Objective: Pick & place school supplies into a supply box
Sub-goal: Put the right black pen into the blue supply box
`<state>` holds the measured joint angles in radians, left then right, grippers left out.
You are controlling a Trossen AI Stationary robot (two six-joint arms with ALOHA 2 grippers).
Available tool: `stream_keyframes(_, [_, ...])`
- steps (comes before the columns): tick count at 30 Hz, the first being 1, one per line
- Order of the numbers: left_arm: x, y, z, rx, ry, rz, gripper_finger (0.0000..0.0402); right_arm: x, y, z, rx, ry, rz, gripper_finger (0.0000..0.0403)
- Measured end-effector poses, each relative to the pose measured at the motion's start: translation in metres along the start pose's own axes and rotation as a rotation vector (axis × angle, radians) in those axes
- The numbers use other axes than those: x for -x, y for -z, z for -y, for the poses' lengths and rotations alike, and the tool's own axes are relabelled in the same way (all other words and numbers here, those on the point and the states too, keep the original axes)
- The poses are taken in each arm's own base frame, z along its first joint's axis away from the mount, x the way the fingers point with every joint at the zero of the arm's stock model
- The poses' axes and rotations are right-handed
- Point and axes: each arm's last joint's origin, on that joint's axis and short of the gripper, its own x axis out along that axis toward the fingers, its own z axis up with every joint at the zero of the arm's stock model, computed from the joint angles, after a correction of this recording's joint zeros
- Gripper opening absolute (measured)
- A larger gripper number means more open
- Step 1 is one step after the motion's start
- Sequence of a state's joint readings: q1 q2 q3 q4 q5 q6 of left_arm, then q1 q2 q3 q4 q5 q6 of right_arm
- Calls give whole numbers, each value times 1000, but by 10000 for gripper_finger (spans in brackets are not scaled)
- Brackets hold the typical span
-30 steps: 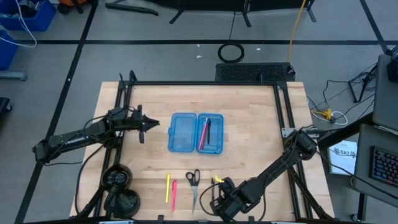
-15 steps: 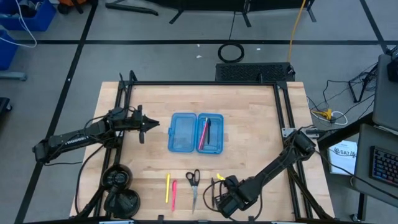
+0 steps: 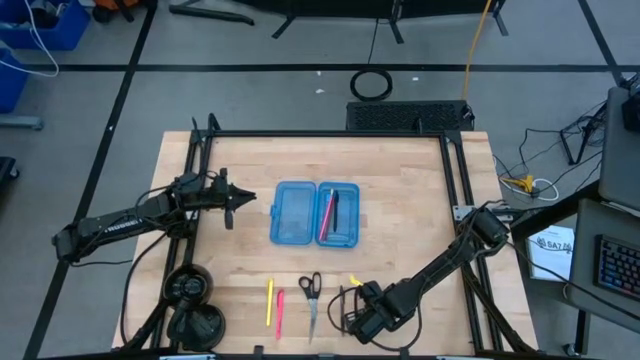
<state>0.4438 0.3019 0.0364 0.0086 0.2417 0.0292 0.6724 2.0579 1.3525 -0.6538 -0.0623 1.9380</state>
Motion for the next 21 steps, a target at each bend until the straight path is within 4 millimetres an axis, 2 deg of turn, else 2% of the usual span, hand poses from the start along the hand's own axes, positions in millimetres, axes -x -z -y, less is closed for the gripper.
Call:
stream_keyframes(5, [0, 0, 0, 0, 0, 0, 42, -13, -9, 16, 37, 69, -44, 153])
stream_keyframes(9, [0, 0, 0, 1, -1, 1, 42, -17, -11, 21, 81, 84, -44, 133])
stream_keyframes(15, [0, 0, 0, 6, -7, 2, 42, -17, -15, 21, 149, 97, -63, 91])
stream_keyframes(21, [0, 0, 0, 8, -7, 2, 42, -17, -19, 20, 303, 92, -69, 57])
